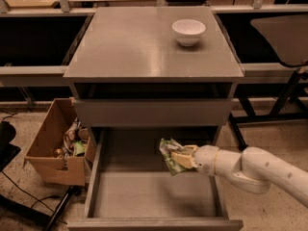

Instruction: Place green jalapeno chip bag into middle drawer

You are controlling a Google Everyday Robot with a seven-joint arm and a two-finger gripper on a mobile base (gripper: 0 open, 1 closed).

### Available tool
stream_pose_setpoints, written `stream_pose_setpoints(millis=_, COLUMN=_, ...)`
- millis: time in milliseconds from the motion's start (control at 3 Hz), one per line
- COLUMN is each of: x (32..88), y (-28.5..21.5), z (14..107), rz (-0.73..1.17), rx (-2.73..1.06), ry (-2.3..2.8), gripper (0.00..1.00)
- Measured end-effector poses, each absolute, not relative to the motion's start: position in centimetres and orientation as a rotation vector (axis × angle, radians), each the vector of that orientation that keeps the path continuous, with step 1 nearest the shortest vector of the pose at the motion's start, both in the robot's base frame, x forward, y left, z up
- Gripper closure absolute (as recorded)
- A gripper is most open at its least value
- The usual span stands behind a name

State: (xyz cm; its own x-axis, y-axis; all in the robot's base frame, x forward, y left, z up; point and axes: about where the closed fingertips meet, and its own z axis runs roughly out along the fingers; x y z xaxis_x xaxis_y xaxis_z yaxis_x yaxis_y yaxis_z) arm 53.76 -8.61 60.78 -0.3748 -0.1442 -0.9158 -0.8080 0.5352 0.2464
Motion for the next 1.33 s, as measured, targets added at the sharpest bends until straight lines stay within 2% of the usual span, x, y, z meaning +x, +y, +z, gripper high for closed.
stream_pose_setpoints(millis=333, x=55.8, y=-5.4, z=54.3, rz=1.039, rx=-0.762, ry=1.828, gripper=1.00)
stream_pose_setpoints(millis=667, x=54.8, y=-4.4, z=50.3, rz=1.101, rx=-0.746, ry=1.824, gripper=1.00)
stream_pose_setpoints(millis=1000, x=54.4, y=-4.2, z=49.5, rz=1.116, rx=-0.738, ry=1.827, gripper=0.85)
stream_pose_setpoints(millis=1333, x=54.4, y=-4.2, z=49.5, rz=1.116, rx=-0.738, ry=1.827, gripper=0.62)
